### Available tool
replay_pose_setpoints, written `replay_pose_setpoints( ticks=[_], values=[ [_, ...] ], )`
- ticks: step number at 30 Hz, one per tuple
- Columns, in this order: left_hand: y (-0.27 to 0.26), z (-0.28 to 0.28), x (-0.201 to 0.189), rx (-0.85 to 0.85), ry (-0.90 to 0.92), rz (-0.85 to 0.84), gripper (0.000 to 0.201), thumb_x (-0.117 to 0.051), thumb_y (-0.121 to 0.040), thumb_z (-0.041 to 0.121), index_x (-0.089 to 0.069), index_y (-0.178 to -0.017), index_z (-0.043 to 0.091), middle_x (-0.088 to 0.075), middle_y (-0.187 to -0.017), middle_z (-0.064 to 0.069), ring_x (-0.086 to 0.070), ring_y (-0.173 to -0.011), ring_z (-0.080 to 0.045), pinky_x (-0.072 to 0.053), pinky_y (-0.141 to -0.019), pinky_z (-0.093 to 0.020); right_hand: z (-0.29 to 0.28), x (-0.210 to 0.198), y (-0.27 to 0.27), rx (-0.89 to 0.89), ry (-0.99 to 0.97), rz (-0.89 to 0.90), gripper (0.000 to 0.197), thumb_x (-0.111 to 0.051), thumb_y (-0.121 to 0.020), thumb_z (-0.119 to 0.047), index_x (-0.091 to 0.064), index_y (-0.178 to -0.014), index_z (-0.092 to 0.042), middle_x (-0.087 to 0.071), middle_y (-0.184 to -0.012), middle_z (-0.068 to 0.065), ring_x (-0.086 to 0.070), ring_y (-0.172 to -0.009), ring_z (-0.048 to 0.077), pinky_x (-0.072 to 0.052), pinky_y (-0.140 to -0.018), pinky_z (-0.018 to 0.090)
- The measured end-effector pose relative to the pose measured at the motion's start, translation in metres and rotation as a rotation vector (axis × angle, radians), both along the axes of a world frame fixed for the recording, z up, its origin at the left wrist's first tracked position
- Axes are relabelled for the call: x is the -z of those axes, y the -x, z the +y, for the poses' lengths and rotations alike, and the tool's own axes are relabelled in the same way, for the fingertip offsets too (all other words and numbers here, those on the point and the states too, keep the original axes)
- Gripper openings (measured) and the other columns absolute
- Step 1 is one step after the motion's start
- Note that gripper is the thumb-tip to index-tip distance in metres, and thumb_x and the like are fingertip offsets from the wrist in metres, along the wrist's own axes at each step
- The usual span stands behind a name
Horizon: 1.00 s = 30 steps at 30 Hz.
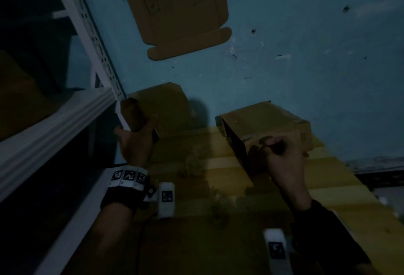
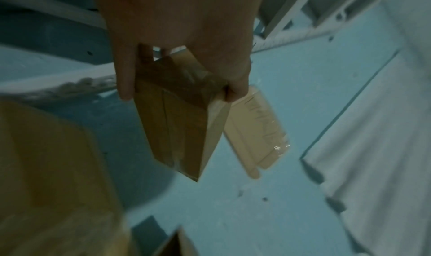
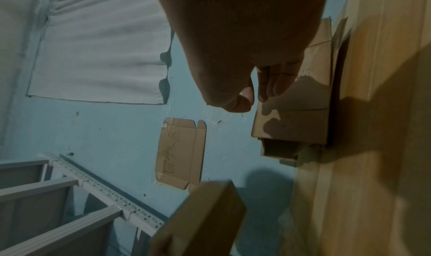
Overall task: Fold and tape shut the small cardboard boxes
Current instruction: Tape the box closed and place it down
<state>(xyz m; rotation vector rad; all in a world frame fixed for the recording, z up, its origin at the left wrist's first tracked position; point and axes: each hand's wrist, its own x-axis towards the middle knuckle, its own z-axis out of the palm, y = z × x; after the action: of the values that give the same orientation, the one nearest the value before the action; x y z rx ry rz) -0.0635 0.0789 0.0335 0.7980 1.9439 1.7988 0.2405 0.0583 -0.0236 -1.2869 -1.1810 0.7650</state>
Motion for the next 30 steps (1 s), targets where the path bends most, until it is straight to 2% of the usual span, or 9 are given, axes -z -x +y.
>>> replay_pose_setpoints(
  ticks=[4,7,8,14,18,22,25,28,30],
  values=[
    [-0.010,-0.024,-0.015,0.285,0.012,-0.149,0.093,-0.077,-0.058,0.069,-0.055,-0.133,0.020,-0.064,-0.125,-0.002,-0.063,-0.107,-0.026,-0.054,-0.093,-0.048,-0.010,-0.006,0.007,-0.097,0.018,0.071,0.010,-0.066,-0.095,-0.017,-0.066,-0.106,-0.016,-0.069,-0.104,-0.002,-0.065,-0.097,0.014,-0.054,-0.078,0.032],
    [-0.024,-0.046,-0.014,0.523,-0.005,-0.223,0.043,-0.072,-0.078,0.055,-0.067,-0.109,0.025,-0.070,-0.112,-0.007,-0.065,-0.105,-0.030,-0.056,-0.090,-0.053,-0.016,-0.009,0.011,-0.208,0.079,0.149,0.013,-0.060,-0.100,-0.025,-0.065,-0.108,-0.017,-0.069,-0.108,0.002,-0.066,-0.099,0.020,-0.050,-0.076,0.032],
    [-0.030,-0.053,-0.012,0.588,-0.009,-0.234,0.039,-0.070,-0.078,0.053,-0.068,-0.107,0.026,-0.071,-0.111,-0.007,-0.065,-0.107,-0.031,-0.055,-0.092,-0.055,-0.017,-0.009,0.012,-0.243,0.089,0.174,0.015,-0.058,-0.101,-0.027,-0.066,-0.109,-0.016,-0.070,-0.110,0.004,-0.067,-0.100,0.022,-0.050,-0.077,0.032],
    [-0.042,-0.074,0.017,0.697,-0.005,-0.311,0.048,-0.075,-0.073,0.055,-0.071,-0.112,0.028,-0.069,-0.120,-0.008,-0.064,-0.112,-0.030,-0.052,-0.094,-0.059,-0.027,-0.014,0.012,-0.488,0.101,0.411,0.052,-0.056,-0.095,-0.055,-0.059,-0.129,-0.016,-0.072,-0.120,0.008,-0.070,-0.110,0.024,-0.060,-0.089,0.036],
    [-0.045,-0.080,0.028,0.786,0.027,-0.280,0.029,-0.071,-0.079,0.050,-0.074,-0.082,0.021,-0.072,-0.093,-0.007,-0.066,-0.095,-0.025,-0.056,-0.077,-0.046,-0.029,-0.016,0.001,-0.613,0.085,0.347,0.060,-0.059,-0.085,-0.058,-0.056,-0.133,-0.023,-0.072,-0.121,-0.001,-0.070,-0.112,0.016,-0.058,-0.090,0.035],
    [-0.049,-0.083,0.027,0.950,0.086,-0.240,0.034,-0.053,-0.084,0.039,-0.075,-0.060,0.029,-0.073,-0.077,-0.003,-0.070,-0.078,-0.020,-0.060,-0.073,-0.041,-0.028,-0.017,-0.002,-0.544,0.103,0.319,0.061,-0.083,-0.074,-0.045,-0.063,-0.124,-0.017,-0.071,-0.120,0.009,-0.072,-0.108,0.022,-0.060,-0.093,0.038],
    [-0.049,-0.077,0.026,0.913,0.074,-0.280,0.020,-0.061,-0.079,0.042,-0.078,-0.084,0.032,-0.076,-0.094,-0.005,-0.071,-0.093,-0.028,-0.058,-0.082,-0.048,-0.027,-0.015,-0.004,-0.498,0.100,0.317,0.057,-0.086,-0.073,-0.039,-0.064,-0.117,-0.011,-0.072,-0.116,0.013,-0.073,-0.108,0.027,-0.059,-0.095,0.041],
    [-0.045,-0.068,0.031,0.842,0.048,-0.299,0.064,-0.074,-0.068,0.052,-0.059,-0.125,0.028,-0.071,-0.117,-0.005,-0.069,-0.105,-0.028,-0.057,-0.085,-0.048,-0.025,-0.014,-0.004,-0.511,0.109,0.307,0.055,-0.084,-0.069,-0.033,-0.063,-0.118,-0.020,-0.074,-0.116,0.006,-0.074,-0.106,0.023,-0.059,-0.094,0.040],
    [-0.040,-0.061,0.036,0.828,0.057,-0.389,0.092,-0.087,-0.054,0.059,-0.056,-0.133,0.023,-0.068,-0.126,-0.007,-0.066,-0.113,-0.030,-0.053,-0.093,-0.052,-0.024,-0.013,-0.003,-0.547,0.113,0.254,0.055,-0.085,-0.071,-0.028,-0.061,-0.121,-0.025,-0.073,-0.118,0.005,-0.073,-0.107,0.024,-0.059,-0.095,0.044]
  ],
)
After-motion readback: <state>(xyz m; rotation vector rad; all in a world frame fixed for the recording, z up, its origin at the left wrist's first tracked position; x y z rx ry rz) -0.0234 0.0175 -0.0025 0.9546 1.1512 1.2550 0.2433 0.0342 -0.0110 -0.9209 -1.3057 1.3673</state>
